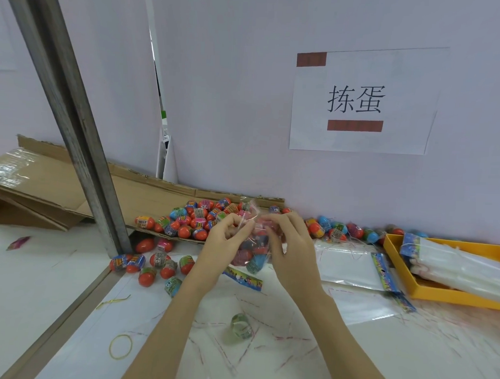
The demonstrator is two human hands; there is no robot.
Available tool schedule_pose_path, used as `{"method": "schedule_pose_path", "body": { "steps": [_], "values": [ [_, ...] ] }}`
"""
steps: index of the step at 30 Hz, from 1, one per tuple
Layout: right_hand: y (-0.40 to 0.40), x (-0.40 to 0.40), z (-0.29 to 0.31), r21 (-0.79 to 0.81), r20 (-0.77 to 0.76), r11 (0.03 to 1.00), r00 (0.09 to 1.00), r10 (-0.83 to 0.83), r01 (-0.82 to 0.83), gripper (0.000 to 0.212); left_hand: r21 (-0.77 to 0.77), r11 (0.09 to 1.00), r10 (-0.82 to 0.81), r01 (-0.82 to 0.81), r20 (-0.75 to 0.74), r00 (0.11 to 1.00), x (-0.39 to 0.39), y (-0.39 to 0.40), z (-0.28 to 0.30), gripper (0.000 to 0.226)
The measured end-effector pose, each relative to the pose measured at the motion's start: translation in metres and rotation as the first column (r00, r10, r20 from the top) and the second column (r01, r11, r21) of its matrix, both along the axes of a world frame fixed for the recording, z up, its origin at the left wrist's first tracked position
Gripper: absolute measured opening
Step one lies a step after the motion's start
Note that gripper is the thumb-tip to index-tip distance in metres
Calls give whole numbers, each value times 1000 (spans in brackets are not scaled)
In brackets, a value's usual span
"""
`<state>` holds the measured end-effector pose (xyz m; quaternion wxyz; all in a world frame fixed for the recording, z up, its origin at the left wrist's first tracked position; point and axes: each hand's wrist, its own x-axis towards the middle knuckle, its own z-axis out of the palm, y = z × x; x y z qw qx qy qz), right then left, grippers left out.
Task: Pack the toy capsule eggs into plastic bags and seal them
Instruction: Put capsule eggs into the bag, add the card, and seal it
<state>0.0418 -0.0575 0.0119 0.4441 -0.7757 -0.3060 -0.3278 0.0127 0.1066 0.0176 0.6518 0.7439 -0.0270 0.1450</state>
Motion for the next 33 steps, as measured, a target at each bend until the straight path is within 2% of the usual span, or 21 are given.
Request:
{"method": "schedule_pose_path", "body": {
  "steps": [4, 6, 8, 10, 12, 14, 15, 18, 20, 23, 27, 30, 33],
  "values": [
    [0, -2, 4, 100, 97, 991, 990, -98, 88, 21, 2, 1000, 3, -3, -11, 1000, 2, -1, -1, 21],
    [1, -2, 6, 150, 98, 981, 985, -142, 126, 19, -29, 1000, 13, -13, -14, 1000, 1, -1, 1, 26],
    [2, -3, 6, 244, -22, 958, 989, -148, 148, 29, -64, 997, 43, -44, -15, 999, 2, -1, -1, 26],
    [3, -3, 5, 343, -269, 932, 963, -24, 119, 43, -106, 992, 71, -72, -15, 997, 3, -2, -2, 19],
    [3, -1, 2, 362, -433, 929, 896, 93, 78, 31, -144, 985, 88, -90, -23, 996, 4, -5, -4, 15],
    [3, 2, -3, 364, -493, 930, 858, 146, 51, 12, -193, 975, 104, -111, -42, 994, 5, -7, -4, 12],
    [2, 4, -5, 383, -505, 922, 849, 156, 58, 8, -229, 967, 106, -116, -55, 993, 5, -8, -5, 9],
    [0, 8, -8, 472, -520, 877, 833, 191, 94, 9, -408, 905, 62, -120, -152, 986, 6, -6, -3, 7],
    [-1, 9, -8, 526, -522, 843, 825, 214, 114, 10, -518, 847, 10, -115, -200, 980, 7, -3, -3, 15],
    [1, 10, -10, 502, -499, 859, 845, 194, 99, 12, -511, 853, 6, -108, -197, 980, 7, -2, -3, 24],
    [0, 11, -12, 431, -508, 897, 847, 156, 94, 18, -403, 905, 79, -139, -162, 984, 6, -4, -3, 17],
    [-1, 13, -15, 400, -509, 904, 856, 85, 148, 19, -395, 909, 68, -131, -168, 983, 7, -5, -4, 18],
    [0, 11, -17, 358, -499, 910, 867, -3, 209, 6, -399, 910, 36, -112, -193, 981, 6, -4, -4, 19]
  ]
}}
